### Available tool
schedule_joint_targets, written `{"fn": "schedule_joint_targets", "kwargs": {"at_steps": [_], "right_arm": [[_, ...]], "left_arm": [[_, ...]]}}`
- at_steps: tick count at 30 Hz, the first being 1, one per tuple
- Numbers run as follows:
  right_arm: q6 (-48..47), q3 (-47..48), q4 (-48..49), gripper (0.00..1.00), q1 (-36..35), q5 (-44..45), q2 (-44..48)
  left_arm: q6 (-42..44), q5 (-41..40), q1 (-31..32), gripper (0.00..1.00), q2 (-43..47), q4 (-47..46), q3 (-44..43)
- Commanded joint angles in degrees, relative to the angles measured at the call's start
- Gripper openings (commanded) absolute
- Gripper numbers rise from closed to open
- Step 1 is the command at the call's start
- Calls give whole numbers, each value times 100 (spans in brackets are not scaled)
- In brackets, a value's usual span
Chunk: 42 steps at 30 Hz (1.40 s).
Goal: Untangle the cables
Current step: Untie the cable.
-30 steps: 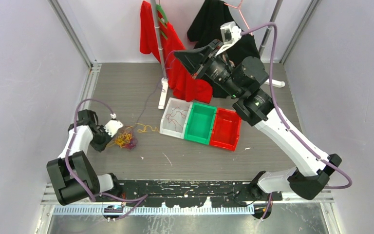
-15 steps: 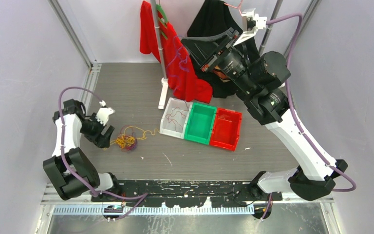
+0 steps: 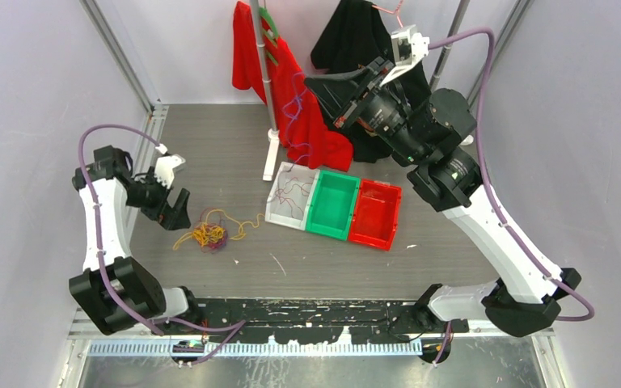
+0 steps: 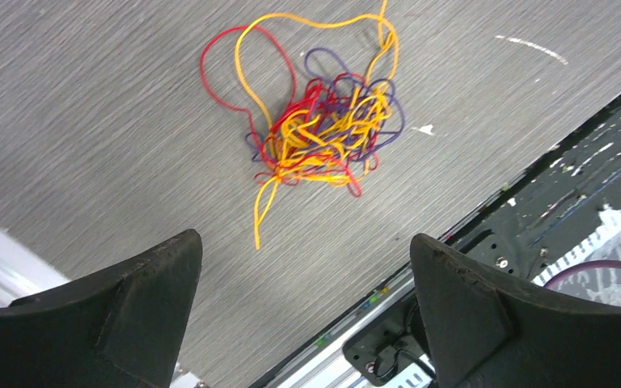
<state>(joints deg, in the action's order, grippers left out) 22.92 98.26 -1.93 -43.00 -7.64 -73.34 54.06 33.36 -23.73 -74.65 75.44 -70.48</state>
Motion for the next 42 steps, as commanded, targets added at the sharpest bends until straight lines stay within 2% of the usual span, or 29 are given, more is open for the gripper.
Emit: {"fn": "schedule_joint_targets", "kwargs": {"at_steps": [1, 5, 9, 19, 24, 42], "right_arm": [[-384, -382, -64, 1, 26, 471, 481], [-613, -787, -206, 1, 68, 853, 879], [-1032, -948, -577, 1, 105, 1316, 1201], [-1671, -1560, -871, 1, 149, 2371, 1718], [-1870, -1915, -929, 1, 168, 2996, 1994], [-2034, -2127, -968, 1, 238, 3221, 2086]], "left_arm": [[-502, 302, 352, 99, 81, 96, -158], [-862, 153, 939, 100, 100, -115, -98], [-1122, 86, 1236, 100, 91, -243, -99], [-1243, -304, 1305, 100, 3, -249, -230], [-1444, -380, 1309, 99, -190, -28, -576], [-1479, -461, 1309, 99, -332, 91, -587]]}}
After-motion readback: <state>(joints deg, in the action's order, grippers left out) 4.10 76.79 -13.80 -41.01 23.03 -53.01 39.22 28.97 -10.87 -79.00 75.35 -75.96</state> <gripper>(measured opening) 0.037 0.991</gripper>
